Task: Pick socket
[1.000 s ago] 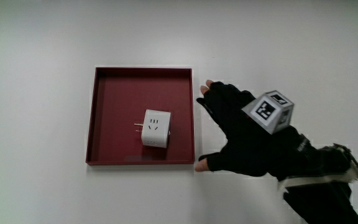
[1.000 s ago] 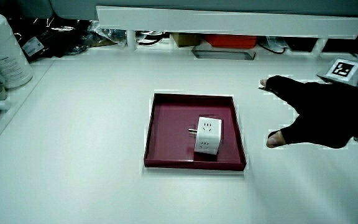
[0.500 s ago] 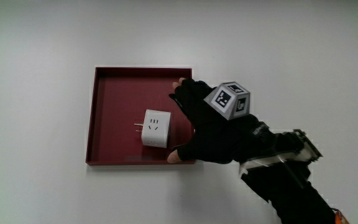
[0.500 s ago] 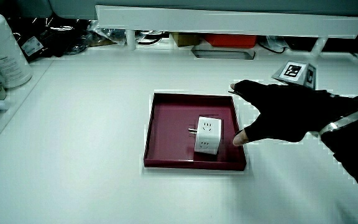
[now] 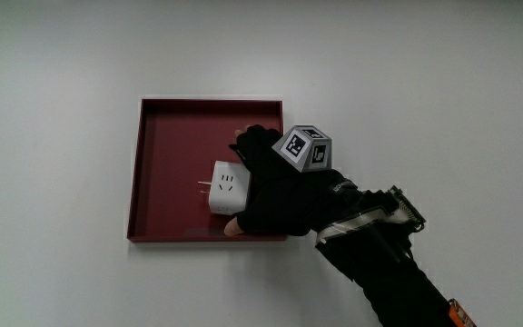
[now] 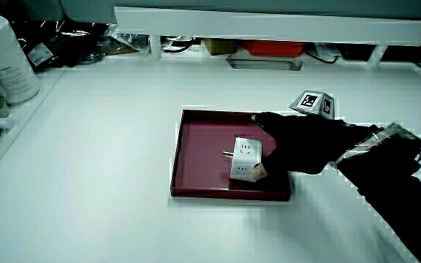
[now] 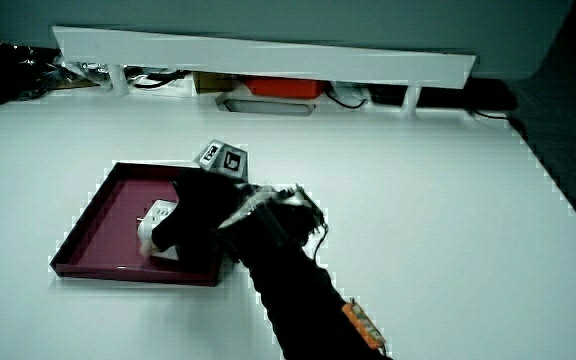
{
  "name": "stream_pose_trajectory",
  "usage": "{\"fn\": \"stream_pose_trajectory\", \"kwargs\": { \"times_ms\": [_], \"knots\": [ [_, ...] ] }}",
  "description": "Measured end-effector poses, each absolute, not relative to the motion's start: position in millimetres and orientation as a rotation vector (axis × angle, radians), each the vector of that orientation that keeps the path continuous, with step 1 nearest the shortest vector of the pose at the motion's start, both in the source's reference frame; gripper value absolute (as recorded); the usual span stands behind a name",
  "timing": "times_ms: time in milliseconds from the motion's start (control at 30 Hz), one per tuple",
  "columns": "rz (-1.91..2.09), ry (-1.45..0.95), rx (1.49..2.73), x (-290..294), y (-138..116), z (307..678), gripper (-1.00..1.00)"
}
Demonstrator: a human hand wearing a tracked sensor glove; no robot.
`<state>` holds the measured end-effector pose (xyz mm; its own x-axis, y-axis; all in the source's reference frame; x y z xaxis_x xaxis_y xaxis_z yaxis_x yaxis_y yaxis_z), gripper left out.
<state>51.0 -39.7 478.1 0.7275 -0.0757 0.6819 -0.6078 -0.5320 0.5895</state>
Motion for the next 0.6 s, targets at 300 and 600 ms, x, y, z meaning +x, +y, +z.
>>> {"fn": "stream_pose_trajectory", "kwargs": {
  "times_ms": [300,600],
  "knots": [
    [0.78,-0.492,2.044,44,-35,500,0.0],
    [0.792,-0.459,2.054,40,-32,514,0.0]
  ]
}}
